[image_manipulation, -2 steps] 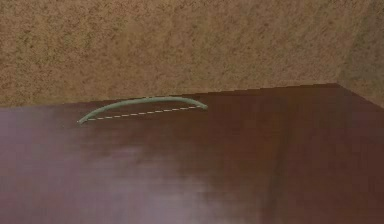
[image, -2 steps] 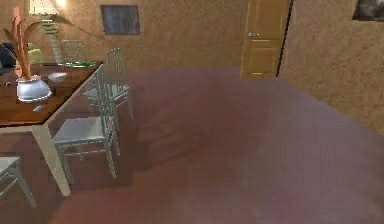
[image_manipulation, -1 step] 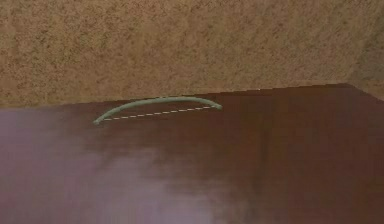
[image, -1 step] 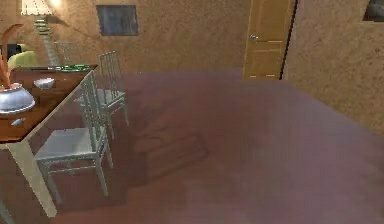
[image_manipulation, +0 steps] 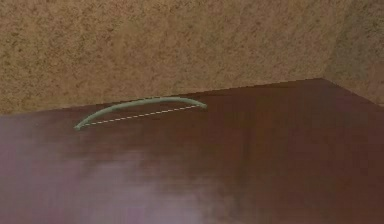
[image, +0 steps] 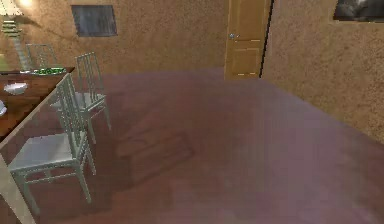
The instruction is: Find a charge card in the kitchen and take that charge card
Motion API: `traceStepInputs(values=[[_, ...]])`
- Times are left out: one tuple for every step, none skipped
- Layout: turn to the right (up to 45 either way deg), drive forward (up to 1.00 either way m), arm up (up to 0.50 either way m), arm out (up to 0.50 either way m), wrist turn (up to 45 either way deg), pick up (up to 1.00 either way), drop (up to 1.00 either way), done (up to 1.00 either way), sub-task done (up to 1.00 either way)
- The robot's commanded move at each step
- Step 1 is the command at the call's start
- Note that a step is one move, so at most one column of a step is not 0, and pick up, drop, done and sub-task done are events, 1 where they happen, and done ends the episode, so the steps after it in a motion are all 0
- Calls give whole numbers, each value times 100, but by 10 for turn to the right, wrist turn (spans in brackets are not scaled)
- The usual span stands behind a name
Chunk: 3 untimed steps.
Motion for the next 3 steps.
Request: traceStepInputs(values=[[30,0,0,0,0,0,0,0,0],[0,100,0,0,0,0,0,0,0],[0,100,0,0,0,0,0,0,0]])
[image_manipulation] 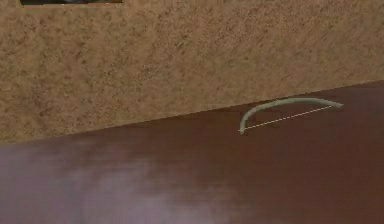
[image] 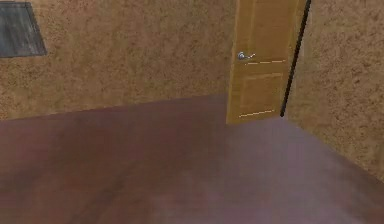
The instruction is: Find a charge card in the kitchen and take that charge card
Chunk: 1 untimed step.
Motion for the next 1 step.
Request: traceStepInputs(values=[[0,100,0,0,0,0,0,0,0]])
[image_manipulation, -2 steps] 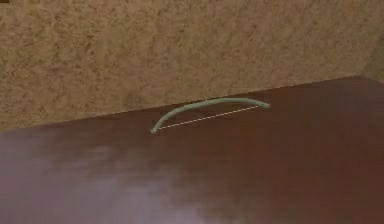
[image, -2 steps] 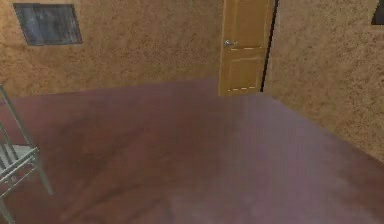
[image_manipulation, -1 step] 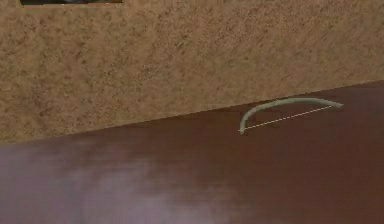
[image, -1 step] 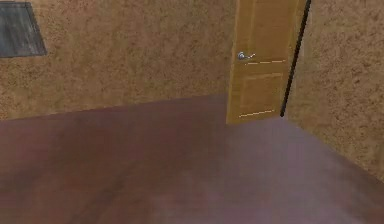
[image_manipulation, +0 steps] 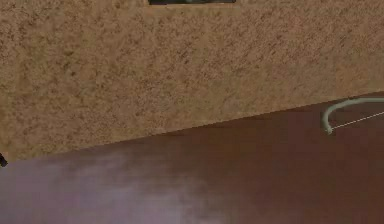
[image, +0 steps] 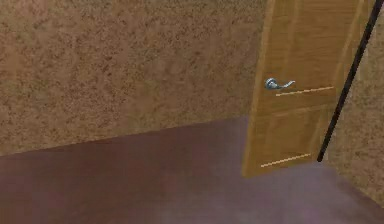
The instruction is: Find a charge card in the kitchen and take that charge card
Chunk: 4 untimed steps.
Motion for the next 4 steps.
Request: traceStepInputs(values=[[0,100,0,0,0,0,0,0,0],[30,0,0,0,0,0,0,0,0],[0,50,0,0,0,0,0,0,0],[240,0,0,0,0,0,0,0,0]])
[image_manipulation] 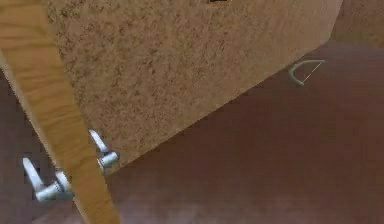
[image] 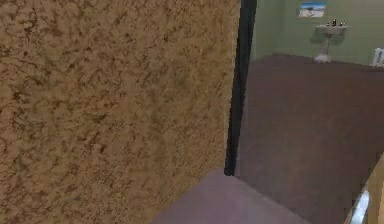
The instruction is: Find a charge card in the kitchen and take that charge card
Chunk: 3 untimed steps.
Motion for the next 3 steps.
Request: traceStepInputs(values=[[0,45,0,0,0,0,0,0,0],[420,0,0,0,0,0,0,0,0],[0,50,0,0,0,0,0,0,0]])
